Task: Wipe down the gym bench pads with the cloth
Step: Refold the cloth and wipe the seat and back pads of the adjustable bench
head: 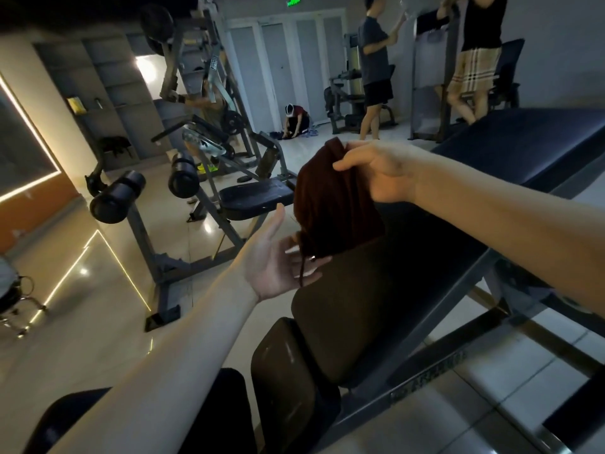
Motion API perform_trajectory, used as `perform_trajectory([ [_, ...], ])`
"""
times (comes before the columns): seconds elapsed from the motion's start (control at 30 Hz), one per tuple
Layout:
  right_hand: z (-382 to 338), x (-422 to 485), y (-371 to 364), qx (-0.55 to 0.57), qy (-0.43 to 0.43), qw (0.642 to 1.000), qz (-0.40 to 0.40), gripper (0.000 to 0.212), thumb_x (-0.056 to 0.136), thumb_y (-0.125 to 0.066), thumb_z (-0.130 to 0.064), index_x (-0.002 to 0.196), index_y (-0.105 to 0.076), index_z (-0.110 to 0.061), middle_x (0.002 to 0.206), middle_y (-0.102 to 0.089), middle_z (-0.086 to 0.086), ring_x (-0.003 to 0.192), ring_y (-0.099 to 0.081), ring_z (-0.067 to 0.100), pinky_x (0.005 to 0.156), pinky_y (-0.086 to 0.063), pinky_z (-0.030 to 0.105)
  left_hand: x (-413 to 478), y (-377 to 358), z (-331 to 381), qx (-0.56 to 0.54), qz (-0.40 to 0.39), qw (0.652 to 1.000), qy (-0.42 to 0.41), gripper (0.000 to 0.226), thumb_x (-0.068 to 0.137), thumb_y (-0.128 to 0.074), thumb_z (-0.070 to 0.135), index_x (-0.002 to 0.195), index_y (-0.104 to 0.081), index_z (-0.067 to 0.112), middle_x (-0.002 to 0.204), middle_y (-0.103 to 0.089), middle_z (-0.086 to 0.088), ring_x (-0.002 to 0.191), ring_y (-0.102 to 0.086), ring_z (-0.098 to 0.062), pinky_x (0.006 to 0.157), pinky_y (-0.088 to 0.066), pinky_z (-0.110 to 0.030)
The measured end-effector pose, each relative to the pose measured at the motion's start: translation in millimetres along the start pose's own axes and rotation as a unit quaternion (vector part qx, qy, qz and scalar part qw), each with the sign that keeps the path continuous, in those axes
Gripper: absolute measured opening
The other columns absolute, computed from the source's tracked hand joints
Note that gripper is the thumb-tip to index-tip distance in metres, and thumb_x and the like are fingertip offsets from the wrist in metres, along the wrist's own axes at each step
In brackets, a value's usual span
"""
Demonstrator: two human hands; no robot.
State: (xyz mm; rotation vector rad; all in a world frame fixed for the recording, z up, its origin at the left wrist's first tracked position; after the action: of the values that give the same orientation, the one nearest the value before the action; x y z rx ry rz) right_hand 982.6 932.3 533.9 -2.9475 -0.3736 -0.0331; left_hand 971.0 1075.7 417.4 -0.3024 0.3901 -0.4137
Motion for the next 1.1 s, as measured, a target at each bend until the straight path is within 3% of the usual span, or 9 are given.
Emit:
perform_trajectory([
  [0.07, 1.3, -0.5, 1.9, -0.012, -0.004, 1.0, 0.018, 0.025, 0.096, -0.045, 0.003, 0.105, -0.062, -0.012, 0.084, -0.074, 0.002, 0.087, -0.07, 0.019, 0.077, -0.049, 0.038, 0.2, -0.3, 13.5, 0.034, 0.033, 0.998, -0.048, 0.056, 0.082, -0.058, 0.06, 0.122, -0.063, 0.021, 0.132, -0.061, -0.01, 0.118, -0.059, -0.026, 0.094, -0.044, -0.042],
  [0.17, -0.8, -0.9, 4.8, -0.018, -0.006, 0.999, 0.027, 0.018, 0.097, -0.047, -0.004, 0.102, -0.061, -0.015, 0.086, -0.073, 0.002, 0.081, -0.071, 0.018, 0.07, -0.047, 0.037, 1.3, -3.3, 24.4, 0.006, 0.048, 0.995, -0.083, 0.036, 0.088, -0.062, 0.044, 0.114, -0.062, 0.019, 0.128, -0.061, -0.011, 0.114, -0.06, -0.026, 0.089, -0.05, -0.037],
  [0.27, -7.9, 0.5, 5.7, -0.006, 0.008, 1.0, 0.01, 0.015, 0.096, -0.049, -0.008, 0.1, -0.062, -0.015, 0.089, -0.075, 0.003, 0.088, -0.072, 0.02, 0.078, -0.048, 0.04, 5.2, -5.3, 17.2, -0.001, 0.039, 0.998, -0.056, 0.045, 0.087, -0.063, 0.047, 0.118, -0.06, 0.014, 0.124, -0.063, -0.012, 0.113, -0.061, -0.028, 0.086, -0.051, -0.041],
  [0.37, -12.8, 0.2, 6.9, -0.029, 0.019, 0.999, 0.012, 0.013, 0.094, -0.055, -0.013, 0.102, -0.064, -0.015, 0.099, -0.074, 0.003, 0.1, -0.069, 0.023, 0.083, -0.048, 0.042, 9.3, -5.0, 13.1, -0.012, 0.027, 0.997, -0.067, 0.055, 0.076, -0.068, 0.05, 0.12, -0.061, 0.017, 0.129, -0.061, -0.011, 0.119, -0.058, -0.029, 0.096, -0.049, -0.044],
  [0.53, -17.3, -1.1, 9.7, -0.083, 0.033, 0.996, 0.024, 0.015, 0.092, -0.061, -0.019, 0.105, -0.065, -0.015, 0.101, -0.072, 0.002, 0.098, -0.068, 0.02, 0.077, -0.047, 0.036, 7.8, -2.7, 22.7, -0.047, 0.033, 0.993, -0.105, 0.041, 0.082, -0.069, 0.029, 0.119, -0.061, 0.014, 0.126, -0.064, -0.009, 0.118, -0.056, -0.03, 0.08, -0.046, -0.043],
  [0.7, -28.1, 1.1, 22.3, -0.163, 0.069, 0.982, 0.069, 0.016, 0.091, -0.059, -0.004, 0.102, -0.068, -0.013, 0.104, -0.07, 0.002, 0.097, -0.068, 0.014, 0.083, -0.055, 0.032, 5.0, 7.6, 42.0, -0.104, 0.037, 0.981, -0.158, 0.048, 0.077, -0.071, 0.012, 0.124, -0.058, 0.008, 0.127, -0.065, -0.013, 0.12, -0.058, -0.034, 0.098, -0.047, -0.049],
  [0.83, -28.3, 1.1, 29.4, -0.205, 0.066, 0.97, 0.113, 0.018, 0.096, -0.052, -0.003, 0.101, -0.066, -0.012, 0.105, -0.068, 0.005, 0.095, -0.067, 0.013, 0.072, -0.056, 0.027, 5.1, 18.5, 59.9, -0.122, 0.022, 0.969, -0.212, 0.044, 0.08, -0.062, -0.005, 0.117, -0.047, 0.014, 0.137, -0.057, -0.015, 0.125, -0.055, -0.033, 0.096, -0.049, -0.053],
  [1.0, -16.6, 9.6, 34.3, -0.162, 0.04, 0.979, 0.117, 0.016, 0.097, -0.051, -0.005, 0.1, -0.065, -0.013, 0.105, -0.067, 0.007, 0.101, -0.066, 0.019, 0.083, -0.056, 0.037, 0.5, 12.6, 69.2, -0.155, 0.004, 0.966, -0.206, 0.027, 0.076, -0.068, 0.007, 0.102, -0.064, 0.009, 0.101, -0.073, -0.008, 0.114, -0.062, -0.028, 0.088, -0.051, -0.048],
  [1.1, -11.7, 12.7, 27.9, -0.124, 0.032, 0.99, 0.05, 0.019, 0.093, -0.055, -0.001, 0.104, -0.067, -0.011, 0.102, -0.071, 0.004, 0.098, -0.069, 0.02, 0.074, -0.057, 0.032, -1.6, 13.8, 75.8, -0.14, 0.038, 0.962, -0.233, 0.026, 0.072, -0.072, 0.009, 0.095, -0.063, 0.012, 0.109, -0.068, -0.009, 0.12, -0.059, -0.03, 0.098, -0.049, -0.048],
])
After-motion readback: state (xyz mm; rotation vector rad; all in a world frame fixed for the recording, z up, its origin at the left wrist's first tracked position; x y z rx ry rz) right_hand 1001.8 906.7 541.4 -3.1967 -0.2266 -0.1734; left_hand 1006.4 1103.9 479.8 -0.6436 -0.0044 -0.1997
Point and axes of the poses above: each hand's wrist, its own x-axis towards the middle knuckle, its own y-axis out of the back of the hand, z = x × y, the point moved 9 cm from there along x, towards the middle knuckle
